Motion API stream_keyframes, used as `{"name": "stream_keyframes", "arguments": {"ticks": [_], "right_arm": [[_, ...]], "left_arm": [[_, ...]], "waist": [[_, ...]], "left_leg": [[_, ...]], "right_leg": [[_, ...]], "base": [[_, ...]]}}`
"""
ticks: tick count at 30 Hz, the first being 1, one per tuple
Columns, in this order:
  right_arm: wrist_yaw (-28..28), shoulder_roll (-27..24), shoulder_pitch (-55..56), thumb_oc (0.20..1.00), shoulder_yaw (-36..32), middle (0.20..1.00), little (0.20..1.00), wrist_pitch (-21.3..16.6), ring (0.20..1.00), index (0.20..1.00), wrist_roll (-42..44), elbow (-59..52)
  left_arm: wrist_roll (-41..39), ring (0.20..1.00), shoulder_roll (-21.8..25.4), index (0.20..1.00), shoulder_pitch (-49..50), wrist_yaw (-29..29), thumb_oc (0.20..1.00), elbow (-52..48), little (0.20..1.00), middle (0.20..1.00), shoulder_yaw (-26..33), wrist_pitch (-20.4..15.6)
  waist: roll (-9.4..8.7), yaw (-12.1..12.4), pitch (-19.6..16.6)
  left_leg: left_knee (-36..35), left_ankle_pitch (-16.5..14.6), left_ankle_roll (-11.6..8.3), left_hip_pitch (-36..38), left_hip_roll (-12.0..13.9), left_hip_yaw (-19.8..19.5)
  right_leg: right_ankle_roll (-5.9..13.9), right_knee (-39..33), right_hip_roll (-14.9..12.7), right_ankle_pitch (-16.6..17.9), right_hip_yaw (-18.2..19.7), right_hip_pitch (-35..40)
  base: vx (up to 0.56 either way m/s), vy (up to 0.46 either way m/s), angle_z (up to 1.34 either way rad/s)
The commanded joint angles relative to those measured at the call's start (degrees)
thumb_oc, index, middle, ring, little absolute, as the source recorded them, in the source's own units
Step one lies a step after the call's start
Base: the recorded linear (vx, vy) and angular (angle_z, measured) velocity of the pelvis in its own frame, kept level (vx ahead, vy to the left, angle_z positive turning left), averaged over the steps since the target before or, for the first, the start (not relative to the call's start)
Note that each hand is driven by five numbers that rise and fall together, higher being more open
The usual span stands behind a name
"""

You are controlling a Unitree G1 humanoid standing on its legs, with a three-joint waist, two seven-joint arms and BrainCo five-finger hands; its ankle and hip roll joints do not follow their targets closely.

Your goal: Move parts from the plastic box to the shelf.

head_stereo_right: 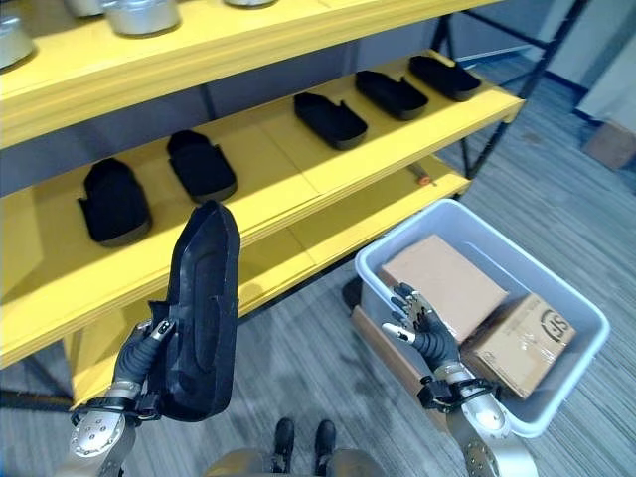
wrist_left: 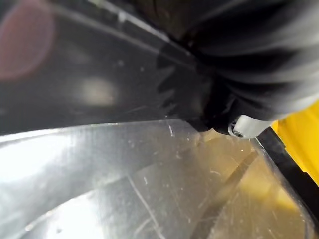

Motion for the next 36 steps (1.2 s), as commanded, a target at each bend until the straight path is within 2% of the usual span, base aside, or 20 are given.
{"name": "stream_keyframes", "arguments": {"ticks": [1,2,4,5,6,7,9,10,11,19,23,24,25,26,27,28,29,31,33,36], "right_arm": [[-0.7,0.1,-0.5,1.000,-2.5,1.000,1.000,-3.0,1.000,1.000,1.5,-1.2],[-1.0,0.3,-0.4,1.000,-2.5,1.000,1.000,-2.9,1.000,1.000,1.7,-1.1],[-1.8,0.2,-0.1,1.000,-3.1,1.000,1.000,-3.2,1.000,1.000,1.6,-0.9],[-2.7,0.1,0.1,1.000,-3.6,1.000,1.000,-3.5,1.000,1.000,1.9,-0.8],[-3.0,0.0,0.3,1.000,-4.1,1.000,1.000,-3.7,1.000,1.000,2.0,-0.7],[-3.2,-0.1,0.4,1.000,-4.4,1.000,1.000,-3.6,1.000,1.000,2.0,-0.6],[-2.6,0.3,0.3,1.000,-4.2,1.000,1.000,-3.4,1.000,1.000,1.8,-0.9],[-2.4,1.1,0.4,1.000,-4.2,1.000,1.000,-3.5,1.000,1.000,1.6,-1.2],[-2.2,1.9,0.2,1.000,-4.1,1.000,1.000,-3.5,1.000,1.000,1.8,-1.3],[-1.1,3.3,-0.2,1.000,-3.5,1.000,1.000,-2.7,1.000,1.000,0.3,-2.1],[-1.5,3.5,-2.8,1.000,-2.1,1.000,1.000,-3.0,1.000,1.000,-0.5,-2.6],[-2.0,3.9,-4.9,1.000,-1.0,1.000,1.000,-3.2,1.000,1.000,-1.2,-2.3],[-2.0,3.9,-5.0,1.000,-1.0,1.000,1.000,-3.2,1.000,1.000,-1.2,-2.3],[-2.0,4.2,-5.2,1.000,-0.7,1.000,1.000,-3.3,1.000,1.000,-1.2,-2.3],[-1.9,5.0,-6.3,1.000,0.7,1.000,1.000,-3.1,1.000,1.000,-1.0,-1.9],[-1.5,5.2,-6.1,1.000,1.1,1.000,1.000,-3.0,1.000,1.000,-0.9,-1.7],[-1.1,5.2,-5.9,1.000,1.4,1.000,1.000,-2.6,1.000,1.000,-0.6,-1.4],[-0.8,4.9,-5.8,1.000,1.6,1.000,1.000,-2.5,1.000,1.000,-0.8,-1.1],[-0.4,4.2,-6.1,1.000,2.1,1.000,1.000,-2.4,1.000,1.000,-1.3,-1.1],[0.1,3.4,-5.0,1.000,1.9,1.000,1.000,-2.6,1.000,1.000,-1.7,-1.8]], "left_arm": [[-0.9,0.200,1.0,0.200,-0.7,0.2,0.200,-4.7,0.200,0.200,2.9,-3.6],[-0.9,0.200,0.8,0.200,-0.7,0.3,0.200,-4.6,0.200,0.200,2.8,-3.4],[-1.8,0.200,0.4,0.200,-1.2,1.1,0.200,-4.6,0.200,0.200,2.7,-3.2],[-2.1,0.200,0.3,0.200,-1.7,1.4,0.200,-4.5,0.200,0.200,2.5,-3.0],[-2.2,0.200,0.4,0.200,-1.8,1.5,0.200,-4.4,0.200,0.200,2.4,-2.9],[-2.7,0.200,0.5,0.200,-2.1,1.3,0.200,-4.1,0.200,0.200,2.6,-3.1],[-2.4,0.200,0.4,0.200,-1.8,1.2,0.200,-4.1,0.200,0.200,3.1,-3.3],[-2.1,0.200,0.7,0.200,-1.6,1.1,0.200,-4.4,0.200,0.200,3.5,-3.5],[-1.7,0.200,1.2,0.200,-1.6,1.3,0.200,-4.2,0.200,0.200,3.8,-3.9],[-1.6,0.200,3.4,0.200,-1.7,1.8,0.200,-4.3,0.200,0.200,4.9,-4.3],[-1.6,0.200,4.4,0.200,-2.7,2.9,0.200,-4.5,0.200,0.200,5.0,-4.5],[-0.7,0.200,5.8,0.200,-5.1,3.7,0.200,-4.5,0.200,0.200,4.4,-4.5],[-0.7,0.200,5.8,0.200,-5.2,3.8,0.200,-4.4,0.200,0.200,4.4,-4.6],[0.0,0.200,6.4,0.200,-6.2,4.2,0.200,-4.3,0.200,0.200,4.2,-4.7],[1.2,0.200,8.0,0.200,-8.5,5.1,0.200,-4.3,0.200,0.200,3.5,-5.2],[1.8,0.200,8.2,0.200,-8.9,5.1,0.200,-4.5,0.200,0.200,3.5,-5.3],[1.7,0.200,8.3,0.200,-9.8,4.6,0.200,-4.5,0.200,0.200,3.1,-5.5],[1.6,0.200,8.2,0.200,-9.9,4.4,0.200,-4.7,0.200,0.200,2.8,-5.6],[1.8,0.200,7.7,0.200,-10.4,4.5,0.200,-4.7,0.200,0.200,2.1,-5.6],[2.3,0.200,6.4,0.200,-11.7,3.5,0.200,-4.4,0.200,0.200,-0.4,-5.9]], "waist": [[-1.04,-1.3,-1.5],[-0.73,-1.7,-1.9],[0.63,-2.7,-2.1],[2.03,-3.2,-1.7],[2.77,-3.3,-1.3],[3.61,-3.2,-1.2],[4.49,-2.8,-1.0],[4.73,-2.1,-0.9],[4.25,-1.3,-0.6],[1.52,1.1,0.2],[-0.04,2.5,-0.1],[-0.77,3.0,-0.2],[-0.83,3.0,-0.2],[-0.84,2.8,-0.3],[0.85,1.6,0.2],[1.16,1.3,0.2],[1.07,0.7,-0.1],[1.09,0.4,0.1],[0.54,-0.1,0.5],[-1.21,-0.2,-0.1]], "left_leg": [[0.5,0.5,0.72,4.5,8.9,0.0],[-1.3,2.4,0.14,5.6,11.3,0.3],[-5.4,8.3,-2.67,6.8,19.6,2.6],[-10.2,15.5,-5.49,6.0,24.6,4.5],[-13.2,19.1,-6.66,5.0,26.4,5.8],[-13.8,19.6,-8.27,4.8,27.1,5.1],[-14.1,17.9,-8.51,4.8,26.9,6.2],[-14.1,16.6,-8.73,4.6,25.6,6.3],[-13.5,15.0,-8.16,4.3,23.5,5.6],[-5.1,8.7,-6.34,-2.3,16.8,3.0],[-1.0,5.6,-5.00,-5.3,13.7,2.0],[0.0,3.9,-3.51,-6.2,11.7,1.9],[0.0,3.9,-3.46,-6.3,11.7,1.9],[-0.6,3.6,-2.63,-5.9,11.0,2.2],[-4.2,4.0,-0.72,-3.2,10.0,2.8],[-6.6,4.2,-0.70,-1.3,9.9,3.6],[-9.2,4.3,-1.46,1.2,10.0,4.7],[-9.7,4.3,-1.93,2.2,10.4,4.8],[-9.0,3.2,-2.95,4.3,11.4,5.6],[-7.2,2.9,-4.01,4.7,11.7,5.4]], "right_leg": [[8.20,5.0,-0.3,-1.3,5.1,-1.6],[8.09,5.6,-0.6,-1.8,4.3,-2.1],[9.10,8.4,-3.0,-4.0,2.2,-3.0],[9.54,12.3,-5.0,-5.8,0.0,-4.4],[9.59,15.1,-6.2,-6.5,-1.7,-5.6],[10.78,16.8,-7.8,-7.2,-1.5,-5.4],[11.40,17.8,-8.7,-6.5,-1.8,-6.0],[12.14,17.4,-10.0,-5.5,-2.3,-5.7],[13.40,15.2,-11.3,-3.7,-1.8,-3.8],[16.33,5.7,-15.7,1.4,-4.5,2.7],[17.59,3.9,-18.0,4.6,-5.7,3.9],[18.30,5.4,-19.7,7.8,-5.5,3.0],[18.34,5.5,-19.8,7.8,-5.5,2.9],[18.34,7.6,-20.5,9.9,-4.7,1.6],[17.12,14.6,-20.3,12.3,-0.9,-2.6],[16.78,14.4,-19.0,11.5,0.1,-4.0],[16.98,9.0,-17.4,10.1,-0.1,-4.7],[17.30,6.3,-17.1,10.4,0.1,-5.5],[17.92,1.1,-16.4,10.4,-0.7,-7.4],[17.89,1.3,-16.4,9.2,0.0,-4.8]], "base": [[-0.02,0.078,0.46],[-0.01,0.135,0.37],[-0.01,0.315,0.66],[-0.06,0.403,1.10],[0.02,0.445,1.49],[0.01,0.369,1.76],[0.07,0.357,0.82],[0.18,0.432,0.09],[0.19,0.395,0.37],[0.10,0.190,0.37],[0.10,0.196,0.25],[0.12,0.226,0.16],[0.11,0.229,0.16],[0.10,0.313,0.18],[0.14,0.366,0.09],[0.20,0.308,0.04],[0.17,0.044,-0.12],[0.10,-0.033,-0.43],[0.10,-0.081,-0.32],[0.11,-0.151,0.19]]}}
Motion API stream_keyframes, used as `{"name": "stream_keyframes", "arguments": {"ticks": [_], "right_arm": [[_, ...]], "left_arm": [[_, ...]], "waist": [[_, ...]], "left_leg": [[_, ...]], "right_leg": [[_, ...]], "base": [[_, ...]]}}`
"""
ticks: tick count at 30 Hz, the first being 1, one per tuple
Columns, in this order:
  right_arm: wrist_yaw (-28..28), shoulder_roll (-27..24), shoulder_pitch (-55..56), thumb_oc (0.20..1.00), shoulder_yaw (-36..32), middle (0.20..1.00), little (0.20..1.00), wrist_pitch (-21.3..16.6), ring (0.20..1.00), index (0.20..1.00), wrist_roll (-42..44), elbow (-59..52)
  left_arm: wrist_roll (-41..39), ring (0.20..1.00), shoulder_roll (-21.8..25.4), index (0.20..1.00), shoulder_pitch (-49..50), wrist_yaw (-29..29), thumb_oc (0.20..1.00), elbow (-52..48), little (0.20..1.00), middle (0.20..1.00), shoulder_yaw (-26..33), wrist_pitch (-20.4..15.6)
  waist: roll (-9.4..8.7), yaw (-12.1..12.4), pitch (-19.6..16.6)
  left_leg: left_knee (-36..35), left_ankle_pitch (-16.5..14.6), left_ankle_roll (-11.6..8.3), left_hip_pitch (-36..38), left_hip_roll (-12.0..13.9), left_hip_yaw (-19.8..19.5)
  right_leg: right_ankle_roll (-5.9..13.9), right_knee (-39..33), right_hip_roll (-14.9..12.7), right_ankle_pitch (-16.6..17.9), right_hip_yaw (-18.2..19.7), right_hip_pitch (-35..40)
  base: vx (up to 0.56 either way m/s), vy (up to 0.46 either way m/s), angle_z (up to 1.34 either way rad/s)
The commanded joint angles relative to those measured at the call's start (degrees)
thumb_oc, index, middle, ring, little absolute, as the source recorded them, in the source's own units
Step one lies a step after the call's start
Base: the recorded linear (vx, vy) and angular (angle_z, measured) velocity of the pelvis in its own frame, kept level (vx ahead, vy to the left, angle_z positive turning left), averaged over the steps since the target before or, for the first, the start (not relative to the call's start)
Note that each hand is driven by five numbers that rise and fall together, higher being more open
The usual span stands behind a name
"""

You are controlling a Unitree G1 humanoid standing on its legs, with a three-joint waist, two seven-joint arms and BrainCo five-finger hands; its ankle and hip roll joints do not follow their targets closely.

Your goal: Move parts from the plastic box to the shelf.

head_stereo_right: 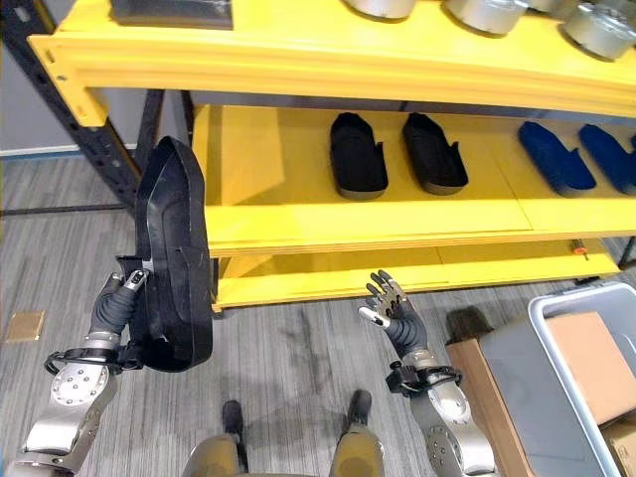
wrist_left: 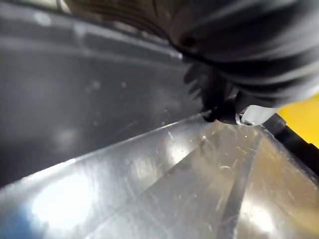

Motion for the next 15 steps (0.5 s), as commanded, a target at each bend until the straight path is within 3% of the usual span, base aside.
{"name": "stream_keyframes", "arguments": {"ticks": [1,2,3,10,15], "right_arm": [[1.1,-3.7,-2.3,1.000,-2.7,1.000,1.000,-2.6,1.000,1.000,-1.7,-2.8],[1.6,-5.1,-1.4,1.000,-3.9,1.000,1.000,-2.6,1.000,1.000,-1.2,-3.2],[1.5,-5.4,-0.7,1.000,-4.3,1.000,1.000,-2.6,1.000,1.000,-1.1,-3.2],[1.8,-6.1,0.5,1.000,-4.4,1.000,1.000,-2.6,1.000,1.000,-1.0,-4.2],[0.9,-6.0,0.5,1.000,-3.6,1.000,1.000,-2.9,1.000,1.000,-0.2,-4.5]], "left_arm": [[1.7,0.200,-0.7,0.200,-1.5,-1.3,0.200,-6.9,0.200,0.200,-0.9,-5.3],[0.7,0.200,-1.7,0.200,-1.5,-2.3,0.200,-7.4,0.200,0.200,-1.9,-5.2],[0.4,0.200,-2.3,0.200,-3.3,-2.1,0.200,-6.9,0.200,0.200,-3.0,-5.2],[1.7,0.200,-2.7,0.200,-8.9,-0.2,0.200,-6.4,0.200,0.200,-4.8,-5.5],[2.2,0.200,-3.9,0.200,-15.6,6.6,0.200,-4.1,0.200,0.200,-3.7,-6.6]], "waist": [[-0.30,0.8,-2.1],[0.53,-0.2,-4.1],[1.44,-1.0,-4.4],[2.81,-2.8,-3.7],[3.11,-3.9,-2.0]], "left_leg": [[2.2,-2.1,-3.62,2.6,3.4,0.1],[0.6,0.1,-5.51,4.4,6.8,1.0],[-0.2,1.1,-6.04,5.0,7.9,1.2],[-0.7,1.8,-6.58,5.1,9.2,2.6],[-0.3,2.5,-7.01,2.4,10.2,3.8]], "right_leg": [[1.51,4.3,-0.5,0.4,0.6,4.1],[0.10,4.6,2.3,-2.8,-0.2,6.7],[-0.58,5.6,3.2,-4.4,-0.5,7.0],[-1.35,8.5,4.0,-6.3,0.2,4.9],[-1.36,11.0,4.1,-6.3,1.6,-0.3]], "base": [[0.26,-0.429,0.18],[0.28,-0.464,0.14],[0.24,-0.414,0.00],[0.04,-0.071,-0.06],[-0.04,-0.027,-0.12]]}}
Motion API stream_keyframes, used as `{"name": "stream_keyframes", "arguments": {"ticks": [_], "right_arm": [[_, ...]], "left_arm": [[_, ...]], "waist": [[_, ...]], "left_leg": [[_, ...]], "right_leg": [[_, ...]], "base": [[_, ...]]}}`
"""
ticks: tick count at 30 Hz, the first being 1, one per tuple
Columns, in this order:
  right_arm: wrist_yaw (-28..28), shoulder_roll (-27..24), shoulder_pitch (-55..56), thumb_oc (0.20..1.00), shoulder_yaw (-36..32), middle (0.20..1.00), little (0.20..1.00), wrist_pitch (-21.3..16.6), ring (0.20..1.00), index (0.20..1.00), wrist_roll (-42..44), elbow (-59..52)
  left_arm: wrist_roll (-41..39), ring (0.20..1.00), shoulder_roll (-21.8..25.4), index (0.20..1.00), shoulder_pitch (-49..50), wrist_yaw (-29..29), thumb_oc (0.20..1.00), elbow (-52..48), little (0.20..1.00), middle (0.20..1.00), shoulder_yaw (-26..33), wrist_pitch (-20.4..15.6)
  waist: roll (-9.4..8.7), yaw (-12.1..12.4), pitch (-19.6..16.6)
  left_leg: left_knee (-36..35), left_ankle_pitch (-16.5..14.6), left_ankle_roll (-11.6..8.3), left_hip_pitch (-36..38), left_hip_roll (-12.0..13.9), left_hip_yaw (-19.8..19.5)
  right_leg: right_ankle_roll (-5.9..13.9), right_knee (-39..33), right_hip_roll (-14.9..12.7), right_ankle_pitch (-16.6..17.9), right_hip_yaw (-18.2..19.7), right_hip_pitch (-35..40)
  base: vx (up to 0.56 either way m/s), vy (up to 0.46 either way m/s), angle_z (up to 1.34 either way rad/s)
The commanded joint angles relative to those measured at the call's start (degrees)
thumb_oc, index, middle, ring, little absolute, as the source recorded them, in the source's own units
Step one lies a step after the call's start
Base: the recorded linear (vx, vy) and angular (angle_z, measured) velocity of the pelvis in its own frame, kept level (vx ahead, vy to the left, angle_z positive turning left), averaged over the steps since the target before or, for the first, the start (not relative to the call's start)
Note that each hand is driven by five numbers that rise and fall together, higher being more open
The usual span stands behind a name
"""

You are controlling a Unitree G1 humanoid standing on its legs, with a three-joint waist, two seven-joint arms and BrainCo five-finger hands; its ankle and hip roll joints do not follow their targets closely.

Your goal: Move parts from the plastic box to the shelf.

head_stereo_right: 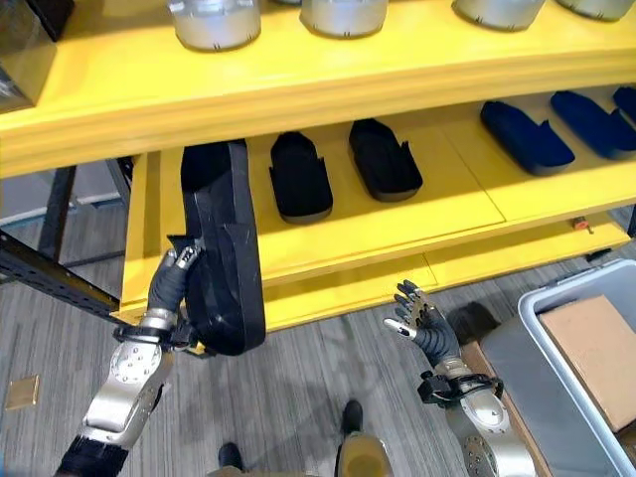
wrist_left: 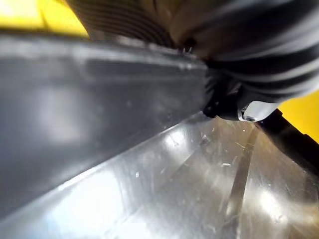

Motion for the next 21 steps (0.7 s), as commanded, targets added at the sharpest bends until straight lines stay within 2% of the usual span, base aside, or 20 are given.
{"name": "stream_keyframes", "arguments": {"ticks": [1,3,8,10,13,14,16,17,21], "right_arm": [[-0.4,1.3,-1.3,1.000,-0.9,1.000,1.000,-3.0,1.000,1.000,0.9,-5.9],[-0.6,1.3,-1.5,1.000,-0.6,1.000,1.000,-3.1,1.000,1.000,1.0,-5.9],[-1.4,1.4,-3.0,1.000,1.2,1.000,1.000,-3.2,1.000,1.000,1.9,-5.0],[-1.5,1.2,-3.4,1.000,1.6,1.000,1.000,-3.1,1.000,1.000,2.0,-4.9],[-1.6,0.6,-4.7,1.000,4.2,1.000,1.000,-2.9,1.000,1.000,2.7,-4.2],[-1.6,0.6,-4.8,1.000,4.1,1.000,1.000,-2.9,1.000,1.000,2.7,-4.2],[-1.6,0.3,-5.1,1.000,4.8,1.000,1.000,-2.7,1.000,1.000,3.0,-3.7],[-1.6,0.1,-5.3,1.000,5.2,1.000,1.000,-2.7,1.000,1.000,3.0,-3.5],[-1.7,-0.3,-6.5,1.000,6.4,1.000,1.000,-2.6,1.000,1.000,2.9,-3.1]], "left_arm": [[1.4,0.200,3.2,0.200,-5.2,5.3,0.200,-0.8,0.200,0.200,3.5,-5.9],[1.6,0.200,3.1,0.200,-6.4,6.4,0.200,0.0,0.200,0.200,3.7,-5.9],[1.9,0.200,3.6,0.200,-15.9,13.4,0.200,10.3,0.200,0.200,4.0,-6.0],[1.9,0.200,4.3,0.200,-18.4,14.6,0.200,12.8,0.200,0.200,3.7,-6.0],[1.3,0.200,10.5,0.200,-33.0,19.8,0.200,26.2,0.200,0.200,1.5,-4.8],[1.3,0.200,10.5,0.200,-33.1,19.8,0.200,26.3,0.200,0.200,1.4,-4.8],[-0.2,0.200,13.7,0.200,-38.6,19.8,0.200,31.0,0.200,0.200,-0.5,-4.6],[-0.7,0.200,14.7,0.200,-40.4,19.9,0.200,32.4,0.200,0.200,-1.1,-4.5],[-3.3,0.200,17.1,0.200,-46.1,19.4,0.200,37.0,0.200,0.200,-3.7,-4.3]], "waist": [[-3.00,0.3,0.1],[-3.04,0.1,0.3],[-3.52,-0.8,2.1],[-3.62,-1.0,2.5],[-4.24,-2.9,3.9],[-4.25,-2.9,3.9],[-4.54,-3.5,4.6],[-4.33,-3.5,4.7],[-4.49,-4.0,5.5]], "left_leg": [[2.6,1.1,-1.59,-1.1,1.3,0.3],[3.0,1.1,-1.61,-1.8,1.4,0.3],[5.4,1.0,-2.00,-5.6,1.9,0.1],[6.2,0.8,-2.09,-6.4,1.9,0.0],[10.9,-0.6,-2.53,-11.3,1.9,-0.9],[11.0,-0.6,-2.52,-11.4,1.9,-1.0],[13.2,-1.5,-2.60,-13.9,1.9,-1.7],[14.4,-3.1,-3.00,-14.1,2.0,-2.3],[17.3,-4.4,-2.63,-16.9,2.0,-2.9]], "right_leg": [[5.02,4.3,-6.6,-0.1,1.1,-1.5],[4.99,4.6,-6.7,0.0,1.3,-2.1],[5.03,6.2,-6.9,0.5,2.4,-6.1],[5.05,6.5,-7.0,0.6,2.5,-6.8],[5.33,8.3,-7.8,1.0,3.4,-10.4],[5.33,8.4,-7.8,1.0,3.4,-10.5],[5.47,9.6,-8.2,0.9,3.6,-12.0],[6.07,10.5,-8.2,-0.3,4.0,-12.3],[6.51,12.5,-8.7,-0.4,4.6,-14.7]], "base": [[-0.07,-0.013,-0.05],[-0.04,-0.009,-0.03],[-0.06,0.003,0.01],[-0.05,0.012,-0.05],[-0.10,0.027,-0.10],[-0.08,0.013,0.06],[-0.03,0.012,0.08],[0.02,0.023,0.10],[-0.02,0.027,0.03]]}}
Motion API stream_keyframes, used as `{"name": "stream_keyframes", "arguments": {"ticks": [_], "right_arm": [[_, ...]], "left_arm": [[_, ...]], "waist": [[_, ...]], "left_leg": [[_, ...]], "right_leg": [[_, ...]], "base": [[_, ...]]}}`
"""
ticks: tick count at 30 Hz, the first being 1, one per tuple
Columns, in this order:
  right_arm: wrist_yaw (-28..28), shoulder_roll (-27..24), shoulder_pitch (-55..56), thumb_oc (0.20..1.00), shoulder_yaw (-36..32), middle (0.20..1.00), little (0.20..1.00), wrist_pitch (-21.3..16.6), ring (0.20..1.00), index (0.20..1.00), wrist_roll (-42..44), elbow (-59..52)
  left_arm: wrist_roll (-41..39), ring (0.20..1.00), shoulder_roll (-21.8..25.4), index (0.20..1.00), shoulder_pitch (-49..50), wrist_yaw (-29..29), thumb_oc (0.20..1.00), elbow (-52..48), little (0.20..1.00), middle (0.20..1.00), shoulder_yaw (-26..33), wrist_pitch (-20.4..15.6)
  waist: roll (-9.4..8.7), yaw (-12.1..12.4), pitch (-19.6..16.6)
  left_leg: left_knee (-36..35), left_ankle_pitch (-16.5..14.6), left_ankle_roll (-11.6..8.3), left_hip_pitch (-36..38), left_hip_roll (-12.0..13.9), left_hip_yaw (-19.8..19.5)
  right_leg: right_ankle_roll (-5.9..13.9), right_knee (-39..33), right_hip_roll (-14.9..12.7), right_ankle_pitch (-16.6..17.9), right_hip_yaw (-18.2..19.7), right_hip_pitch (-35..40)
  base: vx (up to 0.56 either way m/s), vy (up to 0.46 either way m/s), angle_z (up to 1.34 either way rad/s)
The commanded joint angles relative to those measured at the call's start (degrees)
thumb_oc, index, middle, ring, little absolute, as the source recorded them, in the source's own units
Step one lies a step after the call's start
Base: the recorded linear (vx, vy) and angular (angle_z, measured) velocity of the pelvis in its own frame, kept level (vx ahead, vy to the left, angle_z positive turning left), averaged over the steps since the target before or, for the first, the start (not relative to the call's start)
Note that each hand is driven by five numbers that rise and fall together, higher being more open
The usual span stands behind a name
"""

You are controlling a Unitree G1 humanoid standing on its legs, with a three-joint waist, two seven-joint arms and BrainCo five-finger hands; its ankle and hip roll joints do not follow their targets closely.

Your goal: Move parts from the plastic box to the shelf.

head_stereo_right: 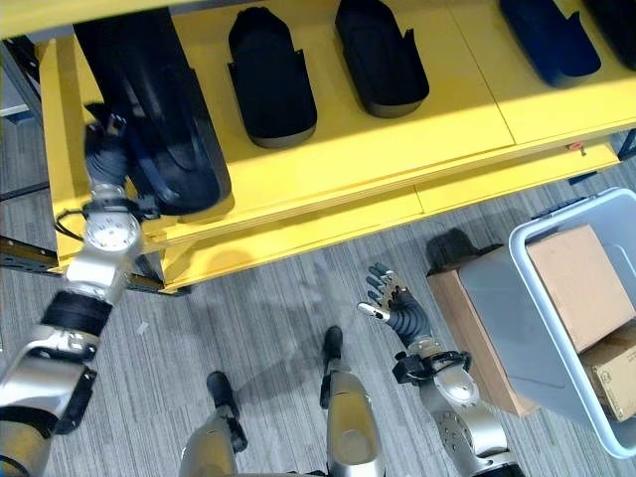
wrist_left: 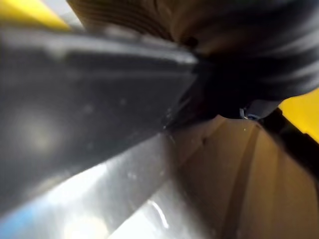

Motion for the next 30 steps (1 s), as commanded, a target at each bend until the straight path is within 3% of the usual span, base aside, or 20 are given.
{"name": "stream_keyframes", "arguments": {"ticks": [1,13,23,30], "right_arm": [[0.1,-0.5,0.3,1.000,0.0,1.000,1.000,-2.5,1.000,1.000,1.3,-3.7],[-0.8,-1.1,-1.0,1.000,0.4,1.000,1.000,-2.7,1.000,1.000,1.2,-2.3],[-1.4,-0.5,-1.4,1.000,1.2,1.000,1.000,-3.0,1.000,1.000,2.1,-1.3],[-1.4,-0.2,-1.0,1.000,1.6,1.000,1.000,-3.2,1.000,1.000,2.5,-1.0]], "left_arm": [[-4.3,0.200,3.9,0.200,-6.4,1.2,0.200,2.6,0.200,0.200,-0.9,-2.8],[-11.2,0.200,8.7,0.200,-22.0,-1.7,0.200,19.9,0.200,0.200,-8.6,-0.7],[-18.0,0.200,8.2,0.200,-23.4,-2.7,0.200,25.1,0.200,0.200,-6.9,-1.0],[-16.2,0.200,9.2,0.200,-23.3,-2.7,0.200,27.0,0.200,0.200,-7.0,0.4]], "waist": [[-1.17,-0.1,-2.5],[-1.68,-0.5,-1.2],[-3.05,0.2,-0.3],[-4.06,0.3,-0.4]], "left_leg": [[12.1,-3.7,-1.47,-5.2,3.4,-3.0],[18.8,-6.2,-1.07,-12.7,3.7,-4.8],[20.1,-7.3,-0.49,-15.2,2.9,-5.6],[20.6,-7.7,-0.33,-16.3,2.8,-5.8]], "right_leg": [[6.78,8.5,-6.4,-2.1,2.6,-3.0],[7.24,12.6,-7.3,-3.5,2.3,-8.2],[7.46,11.5,-7.2,-3.0,2.1,-8.5],[7.24,10.4,-6.8,-2.5,2.2,-8.6]], "base": [[-0.04,0.028,0.03],[0.01,0.008,0.05],[0.04,0.020,0.06],[0.01,0.004,0.03]]}}
